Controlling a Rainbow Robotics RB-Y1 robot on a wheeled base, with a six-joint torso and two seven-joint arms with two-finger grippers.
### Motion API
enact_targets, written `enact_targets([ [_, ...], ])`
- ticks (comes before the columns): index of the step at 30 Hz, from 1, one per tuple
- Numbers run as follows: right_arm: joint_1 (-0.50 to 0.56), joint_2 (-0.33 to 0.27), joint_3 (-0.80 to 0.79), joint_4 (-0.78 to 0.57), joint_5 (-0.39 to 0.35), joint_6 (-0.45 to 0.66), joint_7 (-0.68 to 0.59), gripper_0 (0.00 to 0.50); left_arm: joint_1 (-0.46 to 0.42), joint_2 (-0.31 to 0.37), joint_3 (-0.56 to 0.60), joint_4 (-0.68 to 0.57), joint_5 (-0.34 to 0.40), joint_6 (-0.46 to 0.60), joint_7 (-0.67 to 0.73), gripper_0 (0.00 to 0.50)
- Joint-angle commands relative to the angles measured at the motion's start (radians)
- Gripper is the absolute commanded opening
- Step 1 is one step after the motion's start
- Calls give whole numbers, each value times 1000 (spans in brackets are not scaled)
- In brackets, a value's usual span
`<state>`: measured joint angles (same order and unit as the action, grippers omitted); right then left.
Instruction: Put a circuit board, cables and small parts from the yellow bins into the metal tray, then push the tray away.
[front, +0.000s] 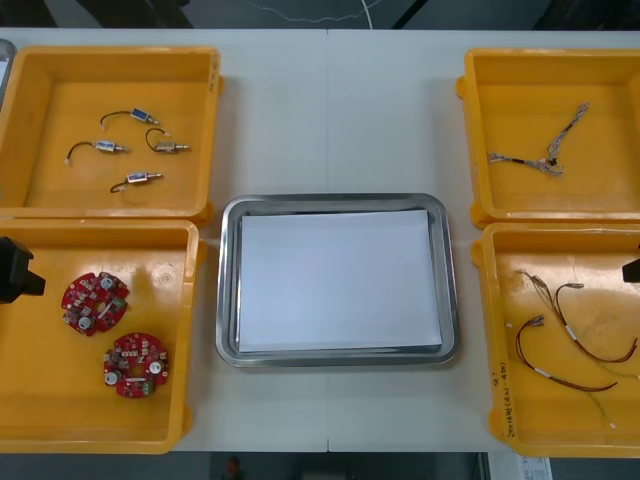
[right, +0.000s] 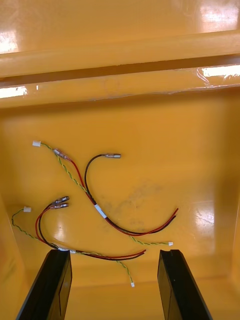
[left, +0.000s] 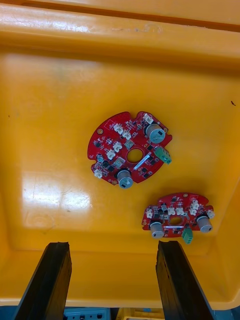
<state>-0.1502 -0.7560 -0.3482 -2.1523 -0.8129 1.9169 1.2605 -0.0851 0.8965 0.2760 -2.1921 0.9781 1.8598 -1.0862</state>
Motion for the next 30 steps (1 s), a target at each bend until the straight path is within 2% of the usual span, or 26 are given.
enact_targets([
  [1, -12, -40, 9, -23, -8, 3, 30, 500, 16, 39, 28, -9, 7, -8, -14, 500],
  [22, -15, -43, 1, -18, -3, 3, 30, 500, 16, 39, 28, -9, 7, -8, -14, 500],
  [30, -5, -40, -45, -31, -38, 3, 43, 500, 16, 39, 28, -9, 7, -8, -14, 500],
])
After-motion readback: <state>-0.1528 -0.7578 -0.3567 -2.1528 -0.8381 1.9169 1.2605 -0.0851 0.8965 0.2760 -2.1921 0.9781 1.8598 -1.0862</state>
